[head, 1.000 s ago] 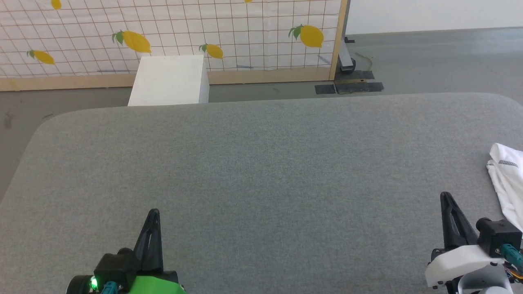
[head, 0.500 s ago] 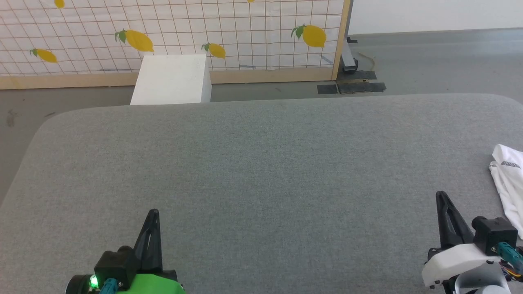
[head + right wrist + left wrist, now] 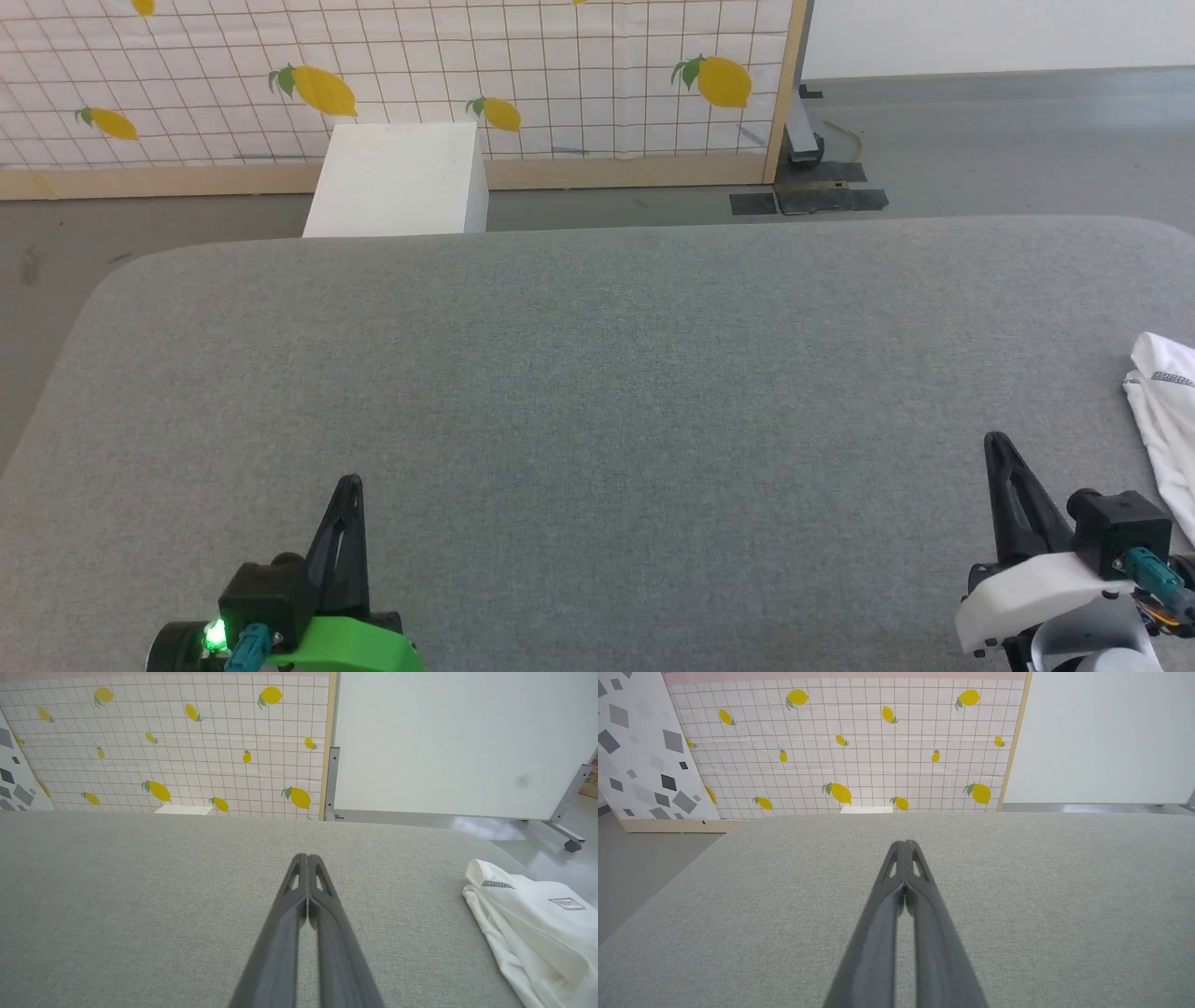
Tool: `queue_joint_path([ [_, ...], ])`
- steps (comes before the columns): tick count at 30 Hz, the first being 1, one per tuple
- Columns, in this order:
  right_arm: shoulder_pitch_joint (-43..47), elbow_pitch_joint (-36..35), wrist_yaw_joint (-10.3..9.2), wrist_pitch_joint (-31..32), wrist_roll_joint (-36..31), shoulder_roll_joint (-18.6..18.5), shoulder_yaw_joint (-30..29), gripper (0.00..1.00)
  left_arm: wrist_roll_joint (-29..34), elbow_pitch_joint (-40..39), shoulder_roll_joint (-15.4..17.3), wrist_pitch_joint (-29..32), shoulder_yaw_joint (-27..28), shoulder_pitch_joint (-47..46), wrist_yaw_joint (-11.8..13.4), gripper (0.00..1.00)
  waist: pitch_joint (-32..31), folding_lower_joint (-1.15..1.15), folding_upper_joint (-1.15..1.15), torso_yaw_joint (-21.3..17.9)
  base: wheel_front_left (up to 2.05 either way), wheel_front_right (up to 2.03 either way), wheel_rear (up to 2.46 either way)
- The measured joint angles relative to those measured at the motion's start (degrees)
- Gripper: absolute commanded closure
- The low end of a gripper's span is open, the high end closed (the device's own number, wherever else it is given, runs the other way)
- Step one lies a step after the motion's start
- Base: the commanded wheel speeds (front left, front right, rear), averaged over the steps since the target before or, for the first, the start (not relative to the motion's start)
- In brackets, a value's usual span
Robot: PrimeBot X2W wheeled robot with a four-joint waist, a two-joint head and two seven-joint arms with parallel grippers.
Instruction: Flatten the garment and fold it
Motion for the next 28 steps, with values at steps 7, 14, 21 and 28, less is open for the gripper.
queue_joint_path([
  [7,0.00,-0.46,0.00,0.55,0.00,0.00,0.49,1.00,0.43,0.01,-0.14,0.76,0.26,-0.31,0.00,1.00,0.03,0.00,0.00,0.19,0.00,0.00,0.00],
  [14,0.00,-1.11,0.00,1.20,0.00,0.00,1.29,1.00,0.96,0.05,-0.51,1.75,0.51,-0.97,0.00,1.00,0.07,0.00,0.00,0.45,0.00,0.00,0.00],
  [21,-0.01,-1.56,0.00,1.68,0.00,0.00,1.79,1.00,1.45,0.13,-0.67,2.66,0.64,-1.44,-0.01,1.00,0.09,0.00,0.00,0.64,0.00,0.00,0.00],
  [28,-0.01,-2.14,0.00,2.33,0.00,0.00,2.44,1.00,1.88,0.19,-0.81,3.63,0.89,-1.82,-0.09,1.00,0.13,0.00,0.00,0.89,0.00,0.00,0.00],
])
